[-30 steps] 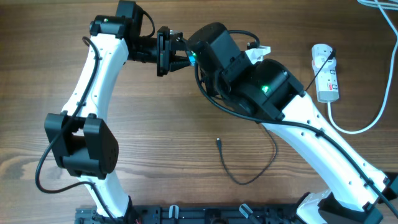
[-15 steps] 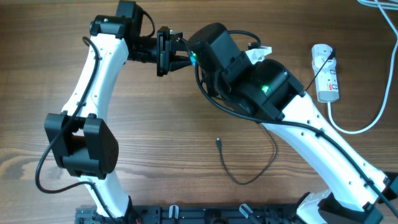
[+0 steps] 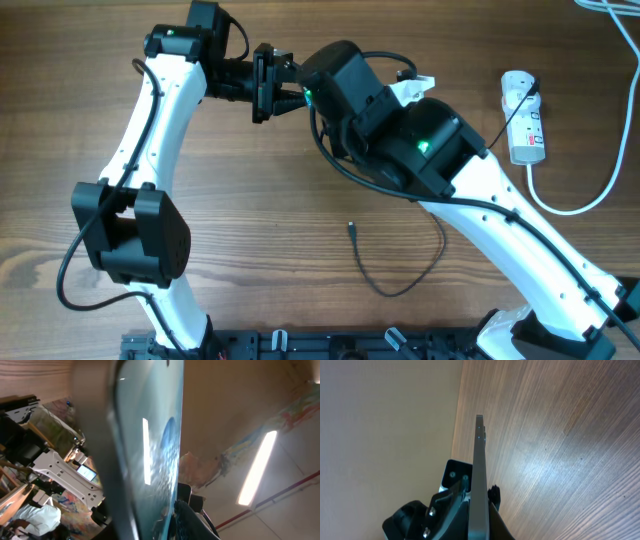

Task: Plug charger to phone and switch on socket

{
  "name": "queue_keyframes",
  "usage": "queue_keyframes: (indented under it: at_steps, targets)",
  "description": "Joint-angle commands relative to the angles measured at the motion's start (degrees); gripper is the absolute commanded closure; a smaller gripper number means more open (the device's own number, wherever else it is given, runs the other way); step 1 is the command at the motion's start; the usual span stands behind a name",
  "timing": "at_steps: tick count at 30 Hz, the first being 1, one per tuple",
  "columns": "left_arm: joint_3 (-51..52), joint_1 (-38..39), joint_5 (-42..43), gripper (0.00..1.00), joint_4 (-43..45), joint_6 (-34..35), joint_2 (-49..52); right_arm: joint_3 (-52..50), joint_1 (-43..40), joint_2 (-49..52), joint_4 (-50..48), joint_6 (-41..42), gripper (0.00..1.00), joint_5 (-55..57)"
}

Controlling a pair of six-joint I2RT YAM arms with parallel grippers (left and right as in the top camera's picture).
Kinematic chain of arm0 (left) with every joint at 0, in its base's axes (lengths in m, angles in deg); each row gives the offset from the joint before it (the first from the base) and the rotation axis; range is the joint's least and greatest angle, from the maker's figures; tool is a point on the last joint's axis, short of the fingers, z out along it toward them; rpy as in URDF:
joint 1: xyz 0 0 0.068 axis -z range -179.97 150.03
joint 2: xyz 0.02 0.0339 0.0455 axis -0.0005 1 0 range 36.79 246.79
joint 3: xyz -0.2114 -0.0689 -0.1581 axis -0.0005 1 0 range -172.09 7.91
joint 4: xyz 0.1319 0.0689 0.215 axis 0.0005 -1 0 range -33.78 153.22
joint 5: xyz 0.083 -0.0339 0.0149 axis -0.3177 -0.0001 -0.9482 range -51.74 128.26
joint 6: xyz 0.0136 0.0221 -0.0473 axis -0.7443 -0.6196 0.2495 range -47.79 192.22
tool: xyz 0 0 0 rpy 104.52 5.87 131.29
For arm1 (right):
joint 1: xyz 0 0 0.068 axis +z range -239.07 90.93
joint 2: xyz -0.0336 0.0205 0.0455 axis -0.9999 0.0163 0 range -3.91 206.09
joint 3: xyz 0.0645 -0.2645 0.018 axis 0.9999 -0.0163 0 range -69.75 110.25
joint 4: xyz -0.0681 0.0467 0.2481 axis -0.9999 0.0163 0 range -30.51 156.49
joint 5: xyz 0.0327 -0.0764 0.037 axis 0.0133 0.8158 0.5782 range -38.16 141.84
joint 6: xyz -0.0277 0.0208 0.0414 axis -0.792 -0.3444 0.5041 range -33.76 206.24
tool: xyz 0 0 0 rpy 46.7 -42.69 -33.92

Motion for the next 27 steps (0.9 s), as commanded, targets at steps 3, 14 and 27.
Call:
queue_keyframes:
  at_steps: [3, 14, 27]
  targets:
    - [-0.9, 0.1, -0.7, 0.73, 0.0, 0.1, -2.1, 1.1, 0.2, -0.9, -0.3, 0.6, 0.96, 2.3]
    - [-0.9, 0.1, -0.7, 0.91, 0.0, 0.1, -2.1, 1.1, 0.2, -0.9, -0.4, -0.4, 0.95, 2.2]
    - [-0.9, 0.1, -5.8, 0.96, 0.3, 0.1, -2.1, 1.1, 0.2, -1.5, -0.6, -13.7, 0.04, 8.0]
